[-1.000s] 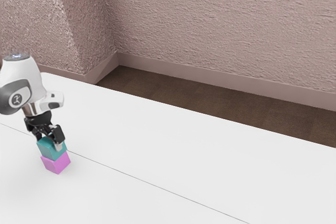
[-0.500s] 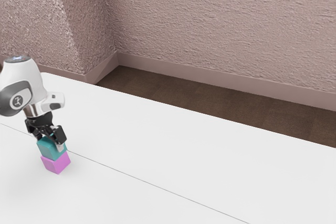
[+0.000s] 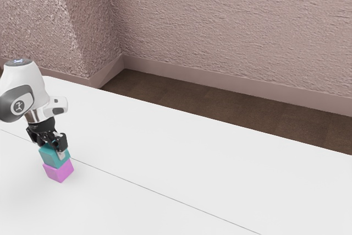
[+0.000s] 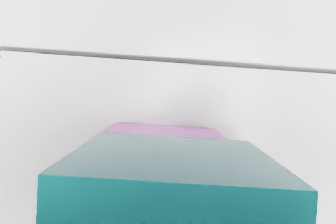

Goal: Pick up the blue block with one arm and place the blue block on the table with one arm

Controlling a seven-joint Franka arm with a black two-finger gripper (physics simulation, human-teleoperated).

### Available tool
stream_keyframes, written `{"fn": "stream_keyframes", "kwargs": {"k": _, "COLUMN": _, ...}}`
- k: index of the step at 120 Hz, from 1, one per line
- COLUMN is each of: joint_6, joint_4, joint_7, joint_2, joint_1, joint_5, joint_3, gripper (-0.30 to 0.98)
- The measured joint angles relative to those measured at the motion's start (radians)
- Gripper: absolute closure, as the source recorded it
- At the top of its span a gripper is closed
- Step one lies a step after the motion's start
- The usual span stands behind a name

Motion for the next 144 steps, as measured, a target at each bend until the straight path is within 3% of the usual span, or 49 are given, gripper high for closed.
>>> {"fn": "stream_keyframes", "kwargs": {"k": 39, "joint_6": 0.002, "joint_4": 0.011, "joint_7": -0.031, "joint_2": 0.001, "joint_1": -0.002, "joint_5": 0.010, "joint_3": -0.003, "gripper": 0.34}}
{"fn": "stream_keyframes", "kwargs": {"k": 59, "joint_6": 0.002, "joint_4": 0.038, "joint_7": -0.049, "joint_2": 0.025, "joint_1": -0.066, "joint_5": 0.006, "joint_3": -0.016, "gripper": 0.35}}
{"fn": "stream_keyframes", "kwargs": {"k": 87, "joint_6": -0.001, "joint_4": 0.107, "joint_7": -0.074, "joint_2": 0.180, "joint_1": -0.254, "joint_5": -0.117, "joint_3": -0.018, "gripper": 0.36}}
{"fn": "stream_keyframes", "kwargs": {"k": 112, "joint_6": 0.018, "joint_4": 0.021, "joint_7": -0.100, "joint_2": 0.180, "joint_1": -0.290, "joint_5": -0.184, "joint_3": -0.018, "gripper": 0.36}}
{"fn": "stream_keyframes", "kwargs": {"k": 144, "joint_6": 0.076, "joint_4": -0.032, "joint_7": -0.134, "joint_2": 0.174, "joint_1": -0.291, "joint_5": -0.213, "joint_3": -0.017, "gripper": 0.36}}
